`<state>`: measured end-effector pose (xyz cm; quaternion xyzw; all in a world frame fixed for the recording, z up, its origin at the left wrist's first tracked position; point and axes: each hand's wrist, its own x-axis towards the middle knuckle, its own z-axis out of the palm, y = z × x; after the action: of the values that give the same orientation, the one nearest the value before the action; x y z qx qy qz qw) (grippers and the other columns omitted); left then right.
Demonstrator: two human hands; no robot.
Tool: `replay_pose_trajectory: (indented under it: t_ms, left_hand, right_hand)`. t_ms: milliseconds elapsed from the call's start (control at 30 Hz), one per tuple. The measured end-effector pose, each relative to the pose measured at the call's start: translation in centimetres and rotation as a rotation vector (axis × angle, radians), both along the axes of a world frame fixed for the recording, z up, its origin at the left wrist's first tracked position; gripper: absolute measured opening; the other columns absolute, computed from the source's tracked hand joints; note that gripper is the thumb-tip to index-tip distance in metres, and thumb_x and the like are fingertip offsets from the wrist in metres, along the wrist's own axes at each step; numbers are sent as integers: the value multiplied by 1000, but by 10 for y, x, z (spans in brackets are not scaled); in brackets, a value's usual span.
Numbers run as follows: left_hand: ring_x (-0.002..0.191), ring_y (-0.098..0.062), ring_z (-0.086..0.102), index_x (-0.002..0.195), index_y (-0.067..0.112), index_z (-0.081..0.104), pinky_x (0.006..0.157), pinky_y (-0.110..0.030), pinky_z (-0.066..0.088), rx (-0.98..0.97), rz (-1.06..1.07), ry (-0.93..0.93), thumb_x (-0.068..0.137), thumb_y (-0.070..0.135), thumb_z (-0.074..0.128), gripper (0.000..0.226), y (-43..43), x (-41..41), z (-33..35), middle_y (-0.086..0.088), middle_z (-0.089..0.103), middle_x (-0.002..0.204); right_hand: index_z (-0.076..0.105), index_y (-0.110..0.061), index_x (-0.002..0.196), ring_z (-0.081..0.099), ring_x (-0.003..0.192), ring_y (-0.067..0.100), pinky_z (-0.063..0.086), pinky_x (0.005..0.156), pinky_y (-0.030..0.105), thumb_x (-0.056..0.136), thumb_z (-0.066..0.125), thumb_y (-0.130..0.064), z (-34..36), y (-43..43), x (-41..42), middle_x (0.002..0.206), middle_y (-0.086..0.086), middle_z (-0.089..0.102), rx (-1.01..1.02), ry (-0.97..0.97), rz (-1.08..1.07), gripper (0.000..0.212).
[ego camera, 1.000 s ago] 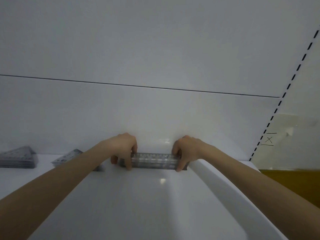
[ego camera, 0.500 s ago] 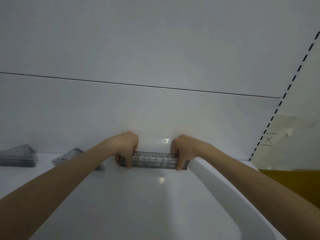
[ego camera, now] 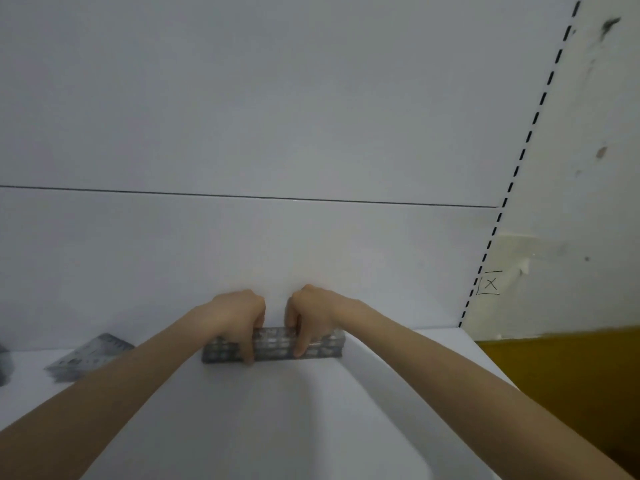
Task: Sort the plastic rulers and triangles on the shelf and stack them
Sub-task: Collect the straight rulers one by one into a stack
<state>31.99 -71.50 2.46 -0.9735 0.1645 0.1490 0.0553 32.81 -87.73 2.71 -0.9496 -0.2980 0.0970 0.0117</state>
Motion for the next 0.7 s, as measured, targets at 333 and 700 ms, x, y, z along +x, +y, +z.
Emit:
replay_pose_trajectory:
  t_ms: [333, 700]
  left_hand:
    - [71, -13, 53, 72, 18, 59, 56, -22, 39, -71, 28, -17, 56, 39, 86, 39, 19, -8, 2, 8, 52, 67]
    - [62, -12, 62, 91, 12, 64, 50, -15, 48, -281, 266, 28, 58, 10, 85, 39, 54, -18, -16, -2, 61, 83]
  right_hand:
    - [67, -13, 82, 58, 80, 21, 41, 55, 25, 60, 85, -46, -2, -24, -7, 81, 3, 65, -68, -14, -83, 43]
    - [67, -6, 101, 63, 87, 23, 54, 73, 31, 66, 82, -19, -18, -73, -19, 95, 9, 70, 98, 38, -297, 40]
